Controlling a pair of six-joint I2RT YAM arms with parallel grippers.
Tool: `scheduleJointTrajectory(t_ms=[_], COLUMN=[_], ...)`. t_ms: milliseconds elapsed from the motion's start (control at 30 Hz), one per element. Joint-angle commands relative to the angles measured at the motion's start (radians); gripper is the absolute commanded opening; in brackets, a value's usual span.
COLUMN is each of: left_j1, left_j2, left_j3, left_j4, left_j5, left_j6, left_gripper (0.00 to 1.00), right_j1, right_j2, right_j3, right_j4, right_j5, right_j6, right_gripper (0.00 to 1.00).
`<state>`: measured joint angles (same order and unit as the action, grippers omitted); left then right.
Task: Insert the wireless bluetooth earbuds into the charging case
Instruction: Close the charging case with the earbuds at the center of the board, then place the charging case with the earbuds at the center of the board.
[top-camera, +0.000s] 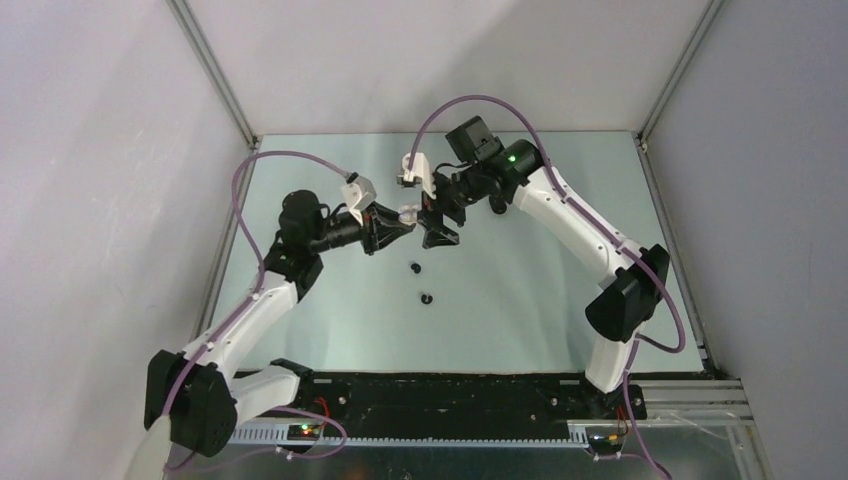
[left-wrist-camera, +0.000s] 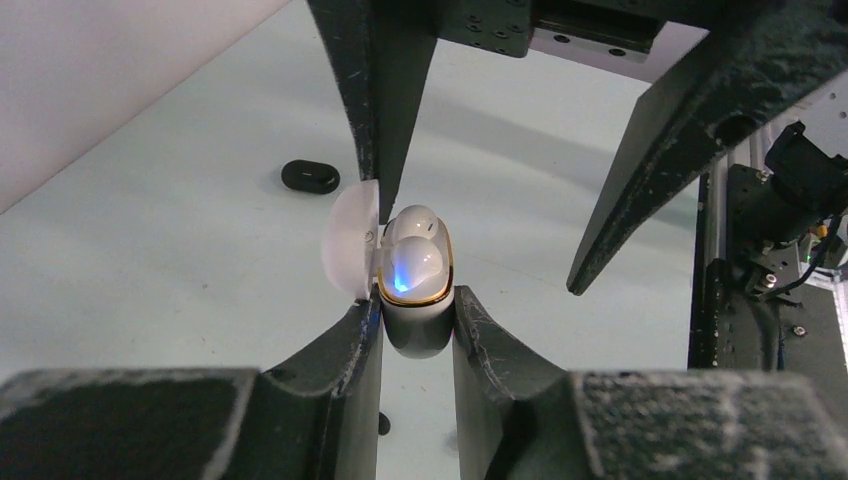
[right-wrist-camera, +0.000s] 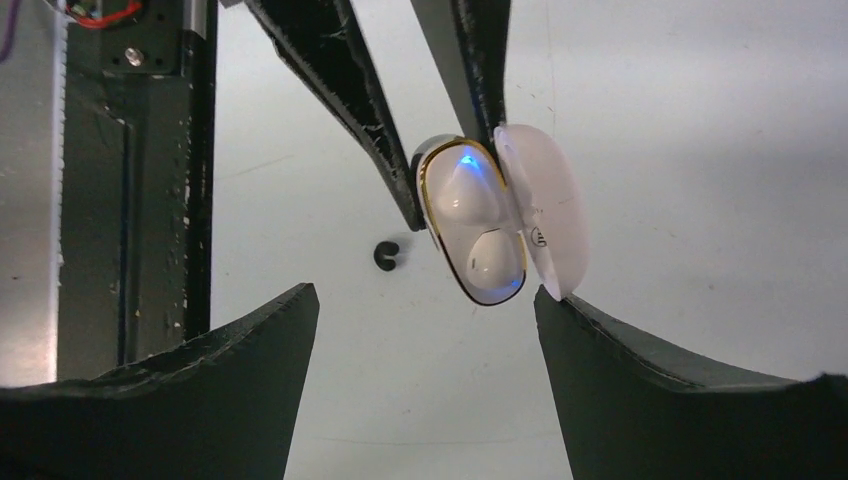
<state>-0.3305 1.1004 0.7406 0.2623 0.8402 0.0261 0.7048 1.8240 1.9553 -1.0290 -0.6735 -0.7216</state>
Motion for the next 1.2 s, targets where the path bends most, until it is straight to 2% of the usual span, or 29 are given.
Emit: scheduleJointTrajectory(t_ms=[0,400,567,767,900,933,1033,1167], left_j1=[-0.009,0.002,0.019,0.063,0.098,0.104,0.143,0.166], left_j2=[0.016,0.021,0.062,0.169,0.34,0.364,0.461,0.571], left_j3=[0.072,0.08,0.078,0.119,0.229,0.272,0.326,0.385], left_j4=[0.039,0.04,0.018,-0.102,-0.295,-0.359,-0.41,-0.446], left_j5=[-0.008,0.025,-0.076,-0.165,-0.188,-0.195,-0.18,-0.131], left_j6=[-0.041,-0.097,-0.191,-0.332,-0.38,-0.365,-0.378,-0.38], left_gripper=[0.0,0.0,0.0,0.0,0.0,0.0,0.0,0.04], right_j1=[0.051,-0.029,-0.057,-0.157,-0.246,-0.262,-0.309,-0.324], right_j2=[-0.072,-0.069,-0.115,-0.234,-0.268,-0.269,-0.257,-0.234], right_j3=[-0.028,-0.029,-0.097,-0.267,-0.319,-0.335,-0.348,-0.384], right_j4=[0.001,0.02,0.012,0.025,0.075,0.111,0.209,0.343], right_j5=[-0.016,-0.024,0.004,0.034,0.038,0.049,0.112,0.342], right_j6=[-0.056,-0.021,-0.01,0.007,0.096,0.145,0.237,0.363], right_gripper=[0.83,0.82,0.82,0.82,0.83,0.83,0.82,0.83])
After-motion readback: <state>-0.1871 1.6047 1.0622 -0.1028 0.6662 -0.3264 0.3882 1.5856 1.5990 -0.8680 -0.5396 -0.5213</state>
